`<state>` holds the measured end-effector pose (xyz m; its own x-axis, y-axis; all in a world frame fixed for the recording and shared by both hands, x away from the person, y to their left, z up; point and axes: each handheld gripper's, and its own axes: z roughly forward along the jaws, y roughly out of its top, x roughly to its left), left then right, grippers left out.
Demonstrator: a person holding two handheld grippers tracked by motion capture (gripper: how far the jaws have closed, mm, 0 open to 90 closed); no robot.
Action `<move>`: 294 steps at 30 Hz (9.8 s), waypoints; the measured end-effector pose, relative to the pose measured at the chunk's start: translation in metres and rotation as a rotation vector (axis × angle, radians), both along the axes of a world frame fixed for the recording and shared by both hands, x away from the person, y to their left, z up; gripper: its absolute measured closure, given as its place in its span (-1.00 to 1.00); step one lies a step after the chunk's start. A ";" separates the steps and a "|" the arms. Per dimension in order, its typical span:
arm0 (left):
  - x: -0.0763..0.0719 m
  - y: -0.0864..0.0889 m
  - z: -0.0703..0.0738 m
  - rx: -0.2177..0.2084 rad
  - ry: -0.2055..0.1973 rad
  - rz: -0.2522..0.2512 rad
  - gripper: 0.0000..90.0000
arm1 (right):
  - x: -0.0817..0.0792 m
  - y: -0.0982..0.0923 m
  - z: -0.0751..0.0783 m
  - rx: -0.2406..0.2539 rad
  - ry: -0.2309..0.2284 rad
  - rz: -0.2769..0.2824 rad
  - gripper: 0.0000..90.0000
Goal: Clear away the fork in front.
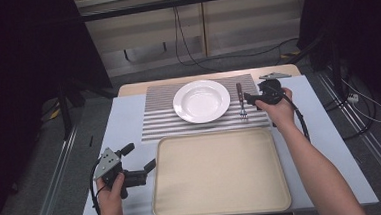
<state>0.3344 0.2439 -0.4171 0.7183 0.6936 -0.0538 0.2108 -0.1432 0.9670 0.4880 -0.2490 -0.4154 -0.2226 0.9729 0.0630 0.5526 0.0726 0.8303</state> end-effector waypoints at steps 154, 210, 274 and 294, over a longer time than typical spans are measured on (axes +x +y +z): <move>0.026 -0.139 0.033 -0.059 0.091 -0.089 -0.73 | -0.097 0.041 0.054 0.287 -0.239 0.316 0.74; 0.064 -0.159 0.081 -0.155 0.290 -0.197 0.80 | -0.140 0.052 0.030 0.207 -0.273 0.394 -0.01; 0.048 -0.078 0.036 -0.074 0.563 -0.285 0.79 | -0.160 -0.006 0.003 0.088 -0.250 0.281 -0.58; 0.056 -0.070 -0.001 -0.009 0.591 -0.218 0.58 | -0.161 -0.005 0.001 0.099 -0.243 0.284 -0.58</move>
<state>0.3900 0.1734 -0.4180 0.6903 0.5325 -0.4899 0.6768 -0.2359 0.6973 0.3272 -0.2537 -0.4145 -0.5021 0.8623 0.0655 0.3081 0.1076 0.9453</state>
